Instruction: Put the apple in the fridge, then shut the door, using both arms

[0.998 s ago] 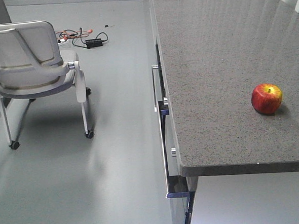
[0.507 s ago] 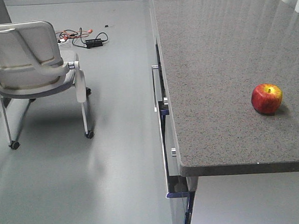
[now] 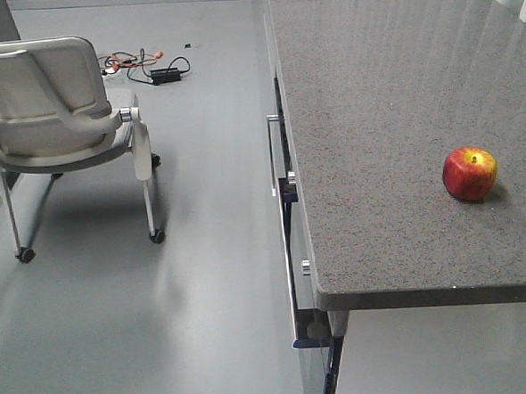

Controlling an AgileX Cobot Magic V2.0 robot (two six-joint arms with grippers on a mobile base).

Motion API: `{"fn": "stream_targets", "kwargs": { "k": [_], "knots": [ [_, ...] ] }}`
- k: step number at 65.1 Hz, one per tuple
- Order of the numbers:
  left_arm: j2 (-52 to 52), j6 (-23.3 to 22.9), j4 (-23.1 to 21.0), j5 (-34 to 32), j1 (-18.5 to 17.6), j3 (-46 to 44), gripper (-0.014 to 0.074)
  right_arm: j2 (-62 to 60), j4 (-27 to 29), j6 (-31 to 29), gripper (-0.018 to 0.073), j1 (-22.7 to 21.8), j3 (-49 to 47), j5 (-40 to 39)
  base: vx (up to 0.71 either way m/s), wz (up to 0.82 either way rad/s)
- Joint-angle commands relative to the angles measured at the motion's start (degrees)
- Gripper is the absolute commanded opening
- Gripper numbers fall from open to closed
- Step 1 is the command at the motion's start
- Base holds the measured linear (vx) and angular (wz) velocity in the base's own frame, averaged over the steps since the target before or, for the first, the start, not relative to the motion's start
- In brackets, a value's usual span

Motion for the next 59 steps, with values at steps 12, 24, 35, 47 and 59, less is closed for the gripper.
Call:
{"fn": "stream_targets", "kwargs": {
  "k": [12,24,35,47,59],
  "knots": [
    [-0.8,-0.2,-0.1,-3.8,-0.3,1.6,-0.0006,15.5,-5.1,-0.8,0.0004,-0.4,-23.8,15.7,0.00,0.00],
    [-0.8,-0.2,-0.1,-3.8,-0.3,1.6,-0.0006,23.6,-5.6,-0.8,0.0012,-0.4,-32.8,11.5,0.00,0.00],
    [-0.8,-0.2,-0.1,-3.8,-0.3,1.6,-0.0006,33.1,-6.3,-7.8,0.0172,-0.4,-41.2,19.4,0.00,0.00],
    [-0.8,-0.2,-0.1,-3.8,-0.3,1.6,-0.0006,43.1,-6.9,-13.5,0.0620,-0.4,-50.6,25.8,0.00,0.00],
    [-0.8,-0.2,-0.1,-3.8,-0.3,1.6,-0.0006,48.4,-6.2,-18.2,0.0719,-0.4,-52.1,25.1,0.00,0.00]
  ]
}}
